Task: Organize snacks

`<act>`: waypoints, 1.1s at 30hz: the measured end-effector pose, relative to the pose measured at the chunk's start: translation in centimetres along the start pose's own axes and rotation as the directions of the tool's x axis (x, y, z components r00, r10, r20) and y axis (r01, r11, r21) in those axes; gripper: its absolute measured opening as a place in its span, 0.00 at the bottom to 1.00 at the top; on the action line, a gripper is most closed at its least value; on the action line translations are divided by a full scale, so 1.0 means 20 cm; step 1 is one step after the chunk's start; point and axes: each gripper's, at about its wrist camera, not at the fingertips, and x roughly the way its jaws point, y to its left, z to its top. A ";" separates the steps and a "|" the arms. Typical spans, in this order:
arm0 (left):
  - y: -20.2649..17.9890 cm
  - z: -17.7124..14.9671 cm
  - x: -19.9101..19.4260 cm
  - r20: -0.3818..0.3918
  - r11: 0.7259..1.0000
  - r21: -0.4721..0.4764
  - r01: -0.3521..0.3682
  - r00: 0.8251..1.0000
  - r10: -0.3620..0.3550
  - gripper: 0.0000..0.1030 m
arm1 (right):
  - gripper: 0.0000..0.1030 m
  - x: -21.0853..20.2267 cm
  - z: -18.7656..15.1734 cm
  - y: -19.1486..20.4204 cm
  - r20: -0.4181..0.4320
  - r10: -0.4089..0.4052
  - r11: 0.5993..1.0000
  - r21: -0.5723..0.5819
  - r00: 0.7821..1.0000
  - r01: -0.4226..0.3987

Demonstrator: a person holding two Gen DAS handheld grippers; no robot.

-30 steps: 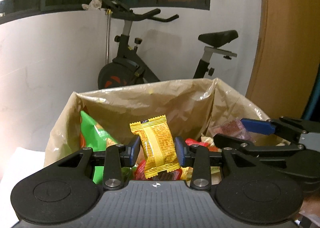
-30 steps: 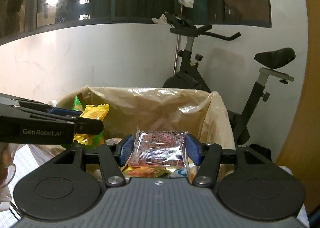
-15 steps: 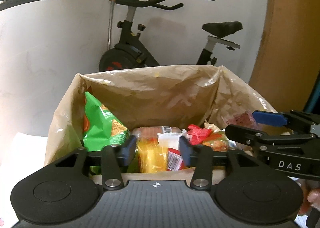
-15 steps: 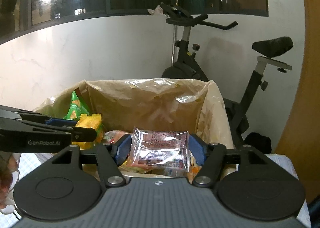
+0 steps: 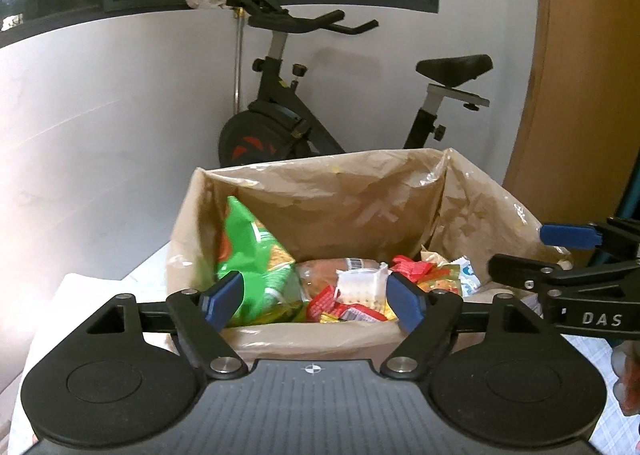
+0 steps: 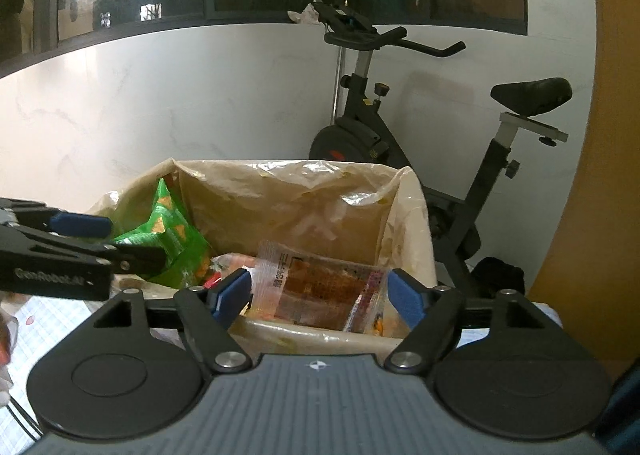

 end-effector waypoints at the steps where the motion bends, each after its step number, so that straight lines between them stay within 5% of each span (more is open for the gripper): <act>1: 0.01 0.00 -0.01 0.002 1.000 -0.003 -0.005 1.000 0.005 0.78 | 0.76 -0.01 0.00 0.00 0.000 -0.003 1.000 0.004 1.000 0.003; 10: 0.06 -0.02 -0.18 0.035 1.000 0.006 -0.024 0.999 0.024 0.81 | 0.81 -0.12 0.00 0.02 -0.003 0.004 1.000 0.020 1.000 -0.004; 17: 0.01 -0.06 -0.39 0.120 0.994 0.042 -0.101 0.988 0.095 0.88 | 1.00 -0.30 -0.02 0.08 0.033 -0.020 1.000 0.020 0.999 0.020; 33: -0.02 -0.09 -0.89 0.245 0.990 -0.025 -0.141 0.959 0.143 0.88 | 1.00 -0.81 -0.01 0.18 0.107 -0.060 0.994 0.098 0.992 0.049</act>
